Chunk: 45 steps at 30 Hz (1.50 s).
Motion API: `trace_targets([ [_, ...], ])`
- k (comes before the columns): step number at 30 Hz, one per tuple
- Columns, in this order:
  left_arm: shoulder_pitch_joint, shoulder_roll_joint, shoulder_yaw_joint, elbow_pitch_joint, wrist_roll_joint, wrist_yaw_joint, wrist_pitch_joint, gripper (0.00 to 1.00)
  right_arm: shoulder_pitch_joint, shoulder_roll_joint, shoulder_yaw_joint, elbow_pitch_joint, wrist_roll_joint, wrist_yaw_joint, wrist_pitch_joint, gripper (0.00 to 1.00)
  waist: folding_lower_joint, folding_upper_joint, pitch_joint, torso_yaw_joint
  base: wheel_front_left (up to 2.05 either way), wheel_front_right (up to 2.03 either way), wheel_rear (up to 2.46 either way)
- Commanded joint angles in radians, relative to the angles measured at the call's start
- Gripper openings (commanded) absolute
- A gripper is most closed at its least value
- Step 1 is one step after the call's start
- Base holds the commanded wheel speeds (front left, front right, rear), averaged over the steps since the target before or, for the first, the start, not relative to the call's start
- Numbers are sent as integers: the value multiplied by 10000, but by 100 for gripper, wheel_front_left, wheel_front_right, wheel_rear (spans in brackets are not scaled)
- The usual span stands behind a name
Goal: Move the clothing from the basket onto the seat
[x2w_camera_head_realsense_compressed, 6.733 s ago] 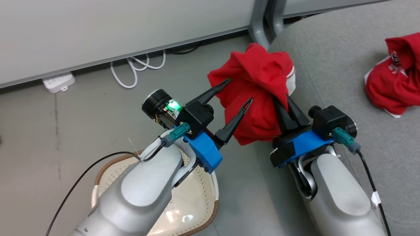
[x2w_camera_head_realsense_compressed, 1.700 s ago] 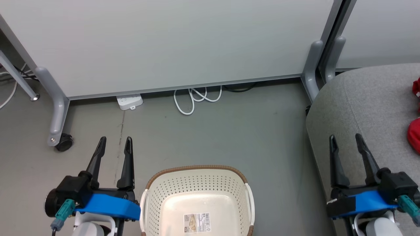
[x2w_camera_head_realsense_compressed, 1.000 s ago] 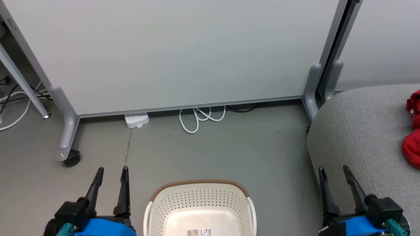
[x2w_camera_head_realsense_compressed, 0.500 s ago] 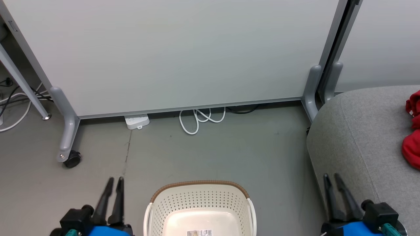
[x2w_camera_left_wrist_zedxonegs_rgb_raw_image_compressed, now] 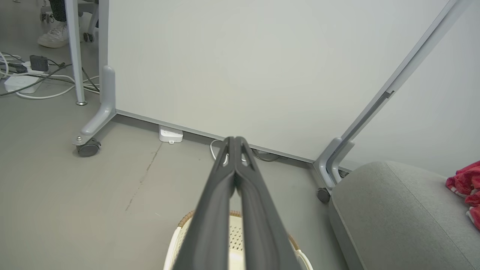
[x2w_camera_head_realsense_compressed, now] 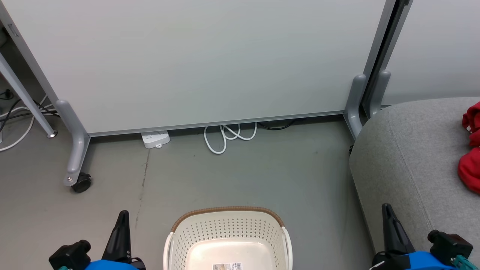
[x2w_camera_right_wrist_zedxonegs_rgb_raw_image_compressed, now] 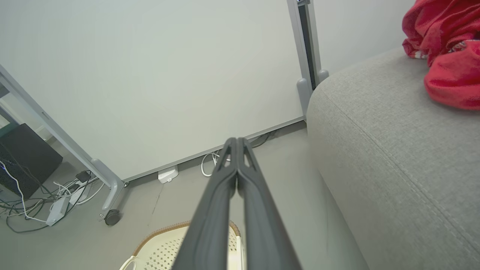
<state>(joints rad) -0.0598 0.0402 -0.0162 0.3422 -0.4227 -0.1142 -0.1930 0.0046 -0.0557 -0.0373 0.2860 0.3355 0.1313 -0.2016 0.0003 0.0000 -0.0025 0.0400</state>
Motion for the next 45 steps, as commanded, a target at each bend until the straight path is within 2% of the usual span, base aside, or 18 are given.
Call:
trace_targets([
  [1, -231, 51, 87, -207, -393, -24, 80, 0, -250, 2, -46, -182, 427, -1, 102, 0, -1, 0, 0, -4, 0, 0, 0],
  [24, -359, 76, 450, -460, -3892, -74, 977, 0, -572, 18, -259, -266, 4187, -3, 1021, 0, -1, 0, 6, -86, 0, 0, 0],
  [45, -448, 92, 722, -607, -6303, -114, 1616, 0, -792, 31, -423, -306, 6774, -4, 1681, 0, -2, 0, 11, -157, 0, 0, 0],
])
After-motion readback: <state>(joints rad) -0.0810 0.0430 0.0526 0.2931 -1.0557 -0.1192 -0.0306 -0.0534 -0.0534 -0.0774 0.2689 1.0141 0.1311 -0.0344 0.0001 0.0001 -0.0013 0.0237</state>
